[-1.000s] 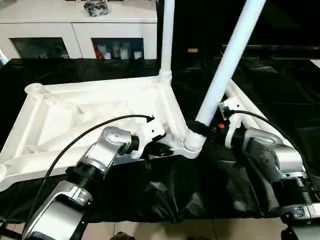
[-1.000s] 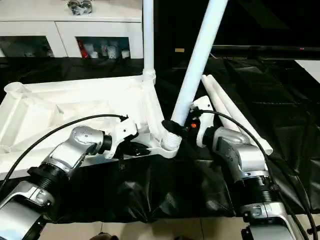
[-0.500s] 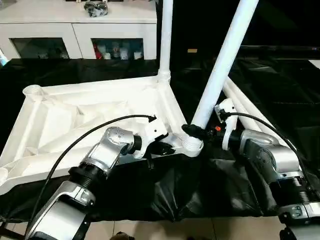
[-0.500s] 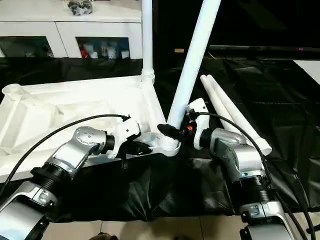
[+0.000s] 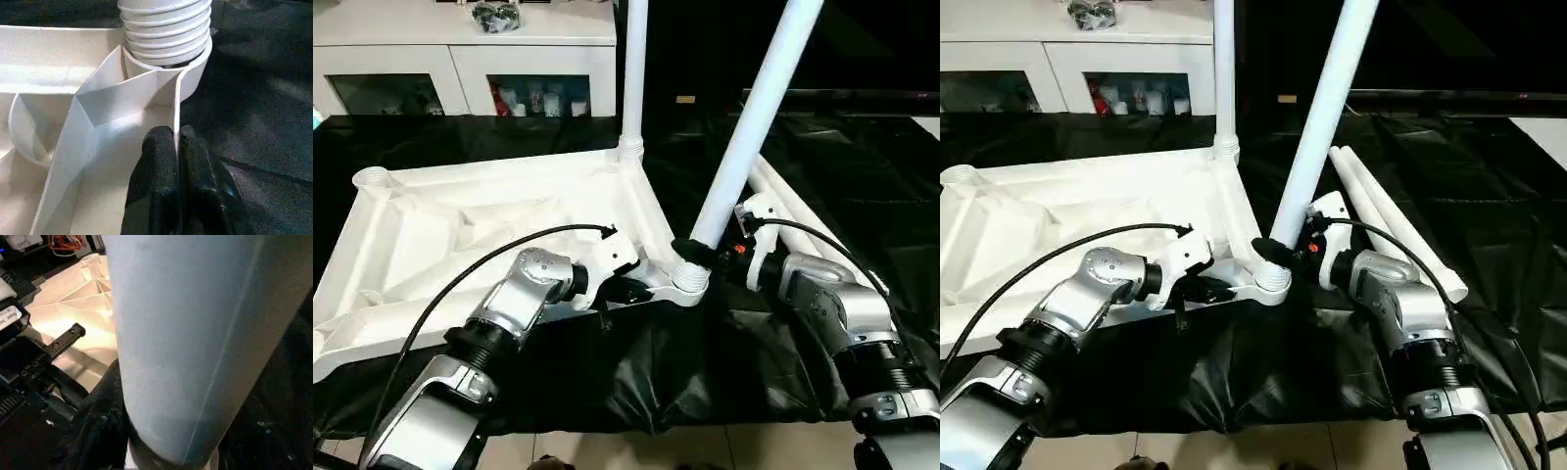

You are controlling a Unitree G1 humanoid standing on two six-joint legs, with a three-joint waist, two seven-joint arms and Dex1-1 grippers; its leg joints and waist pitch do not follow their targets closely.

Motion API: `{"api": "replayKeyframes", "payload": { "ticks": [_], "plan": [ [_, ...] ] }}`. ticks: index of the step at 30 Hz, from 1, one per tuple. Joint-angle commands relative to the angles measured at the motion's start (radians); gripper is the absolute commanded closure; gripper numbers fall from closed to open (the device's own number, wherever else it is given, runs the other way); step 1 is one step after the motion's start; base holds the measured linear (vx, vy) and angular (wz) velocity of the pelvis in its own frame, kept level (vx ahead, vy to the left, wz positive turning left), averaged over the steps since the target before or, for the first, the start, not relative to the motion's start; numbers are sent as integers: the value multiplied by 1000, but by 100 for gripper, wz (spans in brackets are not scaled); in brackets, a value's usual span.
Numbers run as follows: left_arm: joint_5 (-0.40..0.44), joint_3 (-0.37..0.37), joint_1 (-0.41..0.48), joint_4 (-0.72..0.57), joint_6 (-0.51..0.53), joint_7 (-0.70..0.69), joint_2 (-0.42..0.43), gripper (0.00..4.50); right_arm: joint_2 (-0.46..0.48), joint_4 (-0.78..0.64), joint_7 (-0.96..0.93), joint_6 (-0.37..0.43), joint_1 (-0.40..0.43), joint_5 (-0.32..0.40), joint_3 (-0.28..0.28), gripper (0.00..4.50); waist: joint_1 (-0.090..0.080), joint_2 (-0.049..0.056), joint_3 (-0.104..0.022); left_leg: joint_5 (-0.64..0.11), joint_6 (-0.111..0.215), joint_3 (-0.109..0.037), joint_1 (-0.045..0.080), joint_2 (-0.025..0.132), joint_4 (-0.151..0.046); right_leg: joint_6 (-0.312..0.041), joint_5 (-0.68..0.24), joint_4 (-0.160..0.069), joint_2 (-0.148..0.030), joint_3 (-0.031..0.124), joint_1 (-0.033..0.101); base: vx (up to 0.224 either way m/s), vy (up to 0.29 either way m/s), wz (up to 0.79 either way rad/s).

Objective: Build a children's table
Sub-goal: Insert table leg to table base

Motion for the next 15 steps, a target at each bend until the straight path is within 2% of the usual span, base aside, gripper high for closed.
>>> {"api": "replayKeyframes", "payload": {
  "ticks": [1,4,9,11,15],
  "plan": [
    [-31,38,0,-31,-1,6,-5,450,-3,42,-19,11,20,-22,-4,261,1,-16,-64,-452,-8,-11,25,14,-74,-112,-606,-98,-39,23,26,0,0,0],
    [-31,45,-2,-29,-3,17,-5,450,6,57,-43,-10,59,2,-47,261,1,-14,-64,-460,-8,-12,26,15,-74,-110,-609,-100,-40,23,26,0,0,0],
    [-28,52,-3,-27,-3,30,-7,450,16,62,-63,-46,94,-1,-63,261,1,-13,-64,-473,-9,-13,26,14,-75,-109,-616,-101,-40,22,24,0,0,0],
    [-26,52,-6,-22,-8,34,-7,450,29,55,-89,-68,126,-1,-81,261,0,-11,-61,-484,-11,-13,28,14,-75,-102,-635,-106,-39,20,21,0,0,0],
    [-25,52,-7,-18,-11,36,-7,450,35,39,-96,-78,147,-5,-81,261,-1,-8,-61,-503,-14,-16,29,14,-77,-91,-652,-111,-39,17,21,0,0,0]
  ]
}}
